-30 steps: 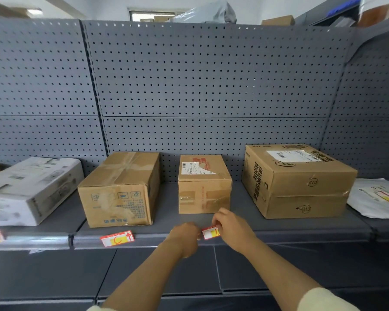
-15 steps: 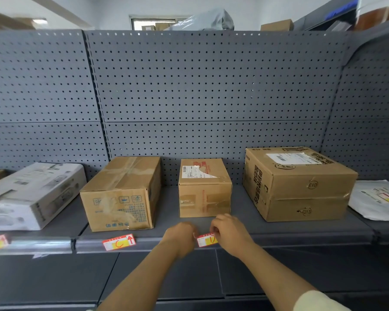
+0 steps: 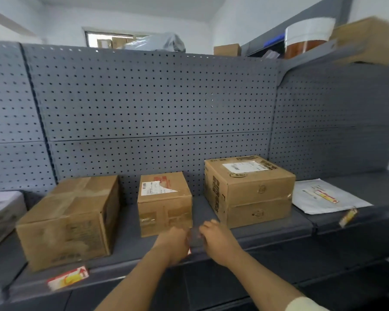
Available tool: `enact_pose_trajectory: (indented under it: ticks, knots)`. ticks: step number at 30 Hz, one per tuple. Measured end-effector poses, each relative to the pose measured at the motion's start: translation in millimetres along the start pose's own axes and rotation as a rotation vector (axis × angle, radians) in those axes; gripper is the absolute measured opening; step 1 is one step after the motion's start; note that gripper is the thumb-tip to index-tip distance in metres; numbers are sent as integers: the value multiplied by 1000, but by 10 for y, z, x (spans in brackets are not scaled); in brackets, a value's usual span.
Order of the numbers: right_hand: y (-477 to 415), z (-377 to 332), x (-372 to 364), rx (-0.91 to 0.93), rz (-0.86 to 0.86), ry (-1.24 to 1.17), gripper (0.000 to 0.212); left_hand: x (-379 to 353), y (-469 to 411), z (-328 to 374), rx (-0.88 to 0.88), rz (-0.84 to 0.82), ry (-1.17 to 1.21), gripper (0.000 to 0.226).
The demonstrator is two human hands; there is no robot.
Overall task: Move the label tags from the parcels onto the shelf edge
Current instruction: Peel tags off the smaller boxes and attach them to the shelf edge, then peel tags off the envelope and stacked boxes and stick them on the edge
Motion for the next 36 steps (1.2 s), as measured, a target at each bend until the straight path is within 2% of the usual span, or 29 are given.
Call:
enact_pose_trajectory:
  ticks: [7, 13, 20, 26, 36]
  knots:
    - [479, 716, 38, -167, -15, 32, 20, -271, -454, 745, -160, -65, -5, 34]
    - [956, 1526, 56, -332, -73, 25, 22, -520, -774, 1506, -271, -82, -22, 26]
    - [1477, 2540, -48, -405, -219, 58, 26, -803, -1183, 2471, -263, -88, -32, 29]
    - [1798, 3301, -81, -410, -213, 41, 28, -988, -1467, 3278, -274, -101, -148, 34]
    - [1850, 4125, -209, -460, -197, 41, 27, -1130, -1923, 3822, -242, -173, -98, 30]
Point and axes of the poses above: each hand's wrist, its own y-axis away from the middle knuckle, its own x-axis out of the back of the hand, z = x × y, the point moved 1 cm from there along -y, towards the middle knuckle, and after that the axes turned 10 degrees about y, right-handed, at the moved point
